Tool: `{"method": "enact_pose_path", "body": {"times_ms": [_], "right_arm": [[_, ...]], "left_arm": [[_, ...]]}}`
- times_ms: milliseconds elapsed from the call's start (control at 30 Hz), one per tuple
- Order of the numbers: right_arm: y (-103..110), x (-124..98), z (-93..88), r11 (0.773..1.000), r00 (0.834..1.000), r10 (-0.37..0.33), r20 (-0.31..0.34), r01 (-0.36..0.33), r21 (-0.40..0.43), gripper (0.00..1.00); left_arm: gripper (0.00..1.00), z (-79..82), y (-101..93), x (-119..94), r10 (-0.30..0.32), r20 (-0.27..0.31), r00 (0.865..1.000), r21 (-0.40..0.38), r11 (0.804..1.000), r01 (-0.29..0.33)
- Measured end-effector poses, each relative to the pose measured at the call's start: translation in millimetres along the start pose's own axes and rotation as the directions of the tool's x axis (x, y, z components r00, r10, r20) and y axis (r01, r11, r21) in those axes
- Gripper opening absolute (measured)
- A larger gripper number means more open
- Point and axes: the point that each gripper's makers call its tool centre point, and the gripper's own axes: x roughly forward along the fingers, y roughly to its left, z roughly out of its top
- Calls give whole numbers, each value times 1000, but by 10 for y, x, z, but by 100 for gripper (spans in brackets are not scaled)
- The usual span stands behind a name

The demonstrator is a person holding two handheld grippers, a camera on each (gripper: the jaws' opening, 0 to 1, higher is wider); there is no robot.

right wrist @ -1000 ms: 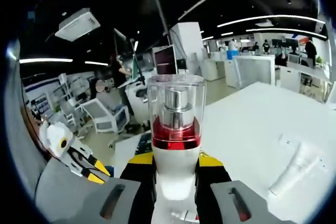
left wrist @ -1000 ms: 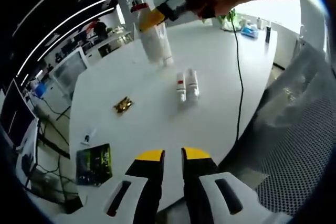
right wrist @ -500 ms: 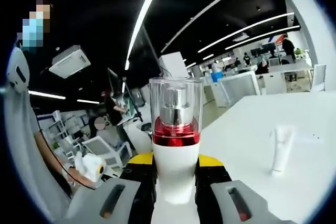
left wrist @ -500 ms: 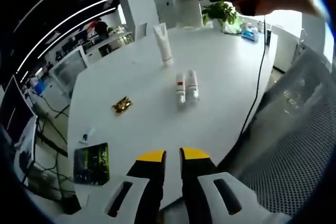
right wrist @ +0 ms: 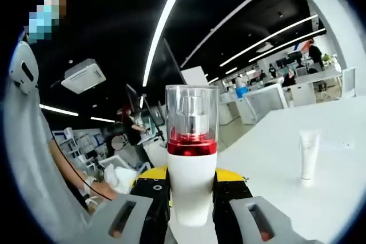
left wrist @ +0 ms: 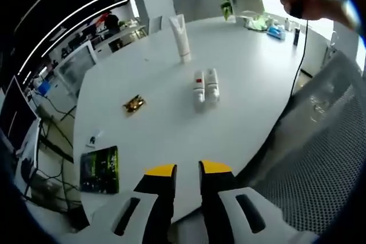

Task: Arrange the skincare products in the storage area until every visible bottle or jar stands upright without overlapping.

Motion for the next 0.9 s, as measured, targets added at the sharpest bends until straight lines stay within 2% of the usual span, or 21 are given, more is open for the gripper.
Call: {"method": "enact_pose_path", "body": {"times_ms": [67, 133, 367, 567, 733, 833, 900], "right_arm": [[-9, 0, -25, 1000, 1000, 11, 5, -11, 10, 21], [-2, 2, -27, 999, 999, 31, 17, -32, 5, 21], [64, -35, 21, 998, 996, 57, 72, -59, 26, 21], [119, -113, -27, 996, 994, 74, 76, -77, 34, 21], [128, -157, -43, 995, 993, 82, 82, -86, 49, 21], [116, -171, 17, 995, 991, 79, 106, -84, 50, 21], [120, -166, 65, 995, 989, 79, 121, -86, 52, 21]], "left_arm": [[21, 42, 33, -13, 20, 29, 999, 11, 1000, -20], [24, 60, 98, -29, 57, 34, 998, 43, 997, -59], [26, 65, 57, -12, 36, 34, 999, 47, 998, -38], [28, 90, 51, -34, 30, 51, 998, 29, 999, -32], [34, 104, 64, -40, 45, 54, 997, 36, 998, -47], [35, 136, 37, -43, 34, 66, 997, 42, 998, -37], [42, 189, -31, -36, -6, 88, 996, 36, 999, 2]]}}
